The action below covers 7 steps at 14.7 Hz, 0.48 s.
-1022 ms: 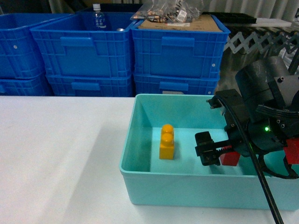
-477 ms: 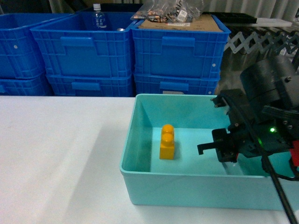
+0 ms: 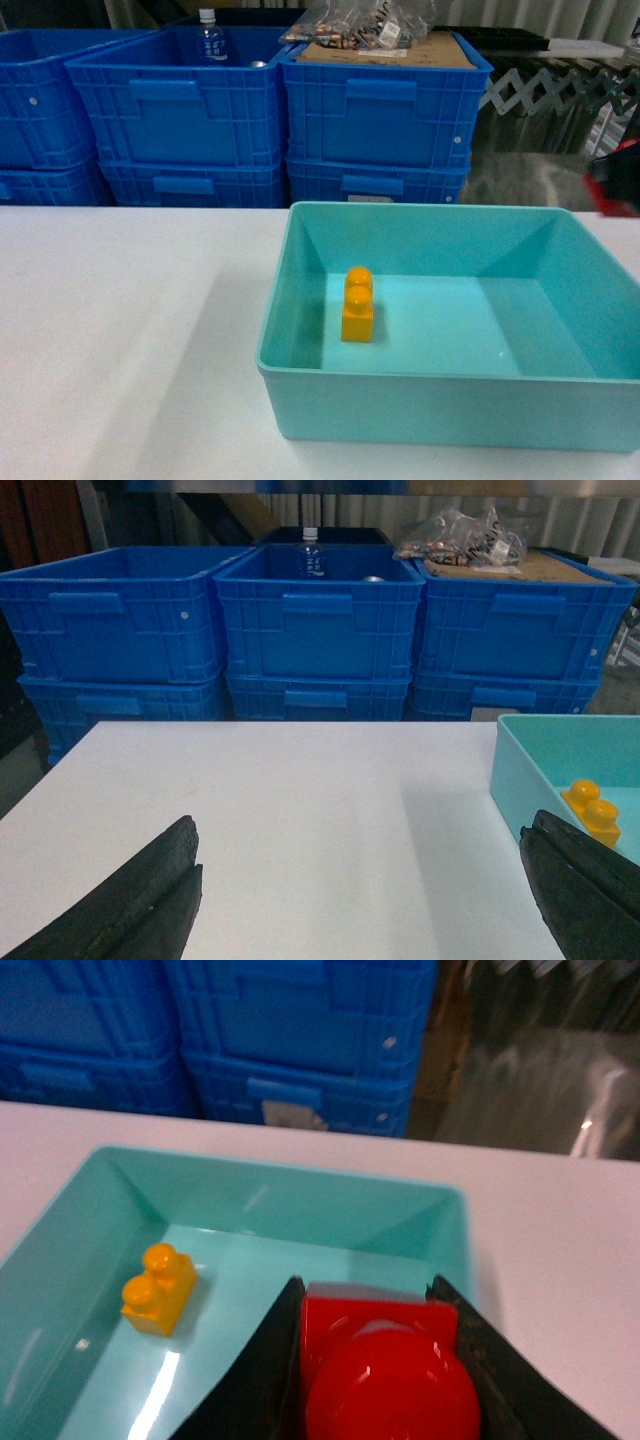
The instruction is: Pick red block from blue box to shelf
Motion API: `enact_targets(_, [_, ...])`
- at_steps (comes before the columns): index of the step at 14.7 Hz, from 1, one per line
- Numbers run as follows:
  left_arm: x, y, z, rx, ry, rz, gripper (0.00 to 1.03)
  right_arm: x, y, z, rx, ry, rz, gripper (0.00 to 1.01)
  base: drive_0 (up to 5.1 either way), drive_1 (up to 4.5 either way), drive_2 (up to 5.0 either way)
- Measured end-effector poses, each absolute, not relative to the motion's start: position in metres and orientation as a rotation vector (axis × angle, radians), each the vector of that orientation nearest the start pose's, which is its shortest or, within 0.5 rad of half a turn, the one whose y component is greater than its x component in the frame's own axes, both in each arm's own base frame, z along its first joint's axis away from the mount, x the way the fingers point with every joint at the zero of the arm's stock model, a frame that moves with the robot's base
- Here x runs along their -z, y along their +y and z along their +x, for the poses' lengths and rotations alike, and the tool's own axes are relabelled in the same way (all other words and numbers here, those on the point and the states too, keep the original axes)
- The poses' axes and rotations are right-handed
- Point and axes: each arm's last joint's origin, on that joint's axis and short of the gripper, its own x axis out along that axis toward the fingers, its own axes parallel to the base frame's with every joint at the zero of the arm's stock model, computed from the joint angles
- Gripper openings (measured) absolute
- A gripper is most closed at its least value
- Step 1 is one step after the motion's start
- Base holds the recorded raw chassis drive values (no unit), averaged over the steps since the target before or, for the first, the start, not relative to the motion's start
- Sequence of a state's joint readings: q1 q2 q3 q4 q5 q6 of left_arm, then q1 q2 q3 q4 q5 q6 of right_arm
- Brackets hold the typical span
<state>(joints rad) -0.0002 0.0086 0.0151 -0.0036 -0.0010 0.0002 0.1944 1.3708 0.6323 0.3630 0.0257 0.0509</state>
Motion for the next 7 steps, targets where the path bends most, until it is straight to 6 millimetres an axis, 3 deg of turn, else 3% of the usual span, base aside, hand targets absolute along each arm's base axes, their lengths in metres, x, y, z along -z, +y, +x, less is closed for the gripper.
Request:
enact_targets(2, [-0.168,0.0,0.097,-0.001,-0.002,0.0,0.98,-0.219,0.041,0.205,-0.117,0.146,-0.05,0.29,0.0,0.0,0.0])
enact_targets(4, [-0.168,0.0,0.097,0.0,-0.003,0.0,0.98,-0.213,0.031,0.186,-0.009,-0.015,-0.015,0.28,0.0,0.0,0.0])
enact_targets(5, [-0.168,0.0,0.097,-0.001,-0.003,0.0,0.98,-0.2,0.025,0.179,0.007,0.02,-0.019,0.28,0.0,0.0,0.0])
enact_targets(7, [-0.168,0.0,0.097,-0.001,-0.003,0.0,0.98,-0.193,0.019,0.167,0.002,0.013,-0.017,0.28,0.0,0.0,0.0])
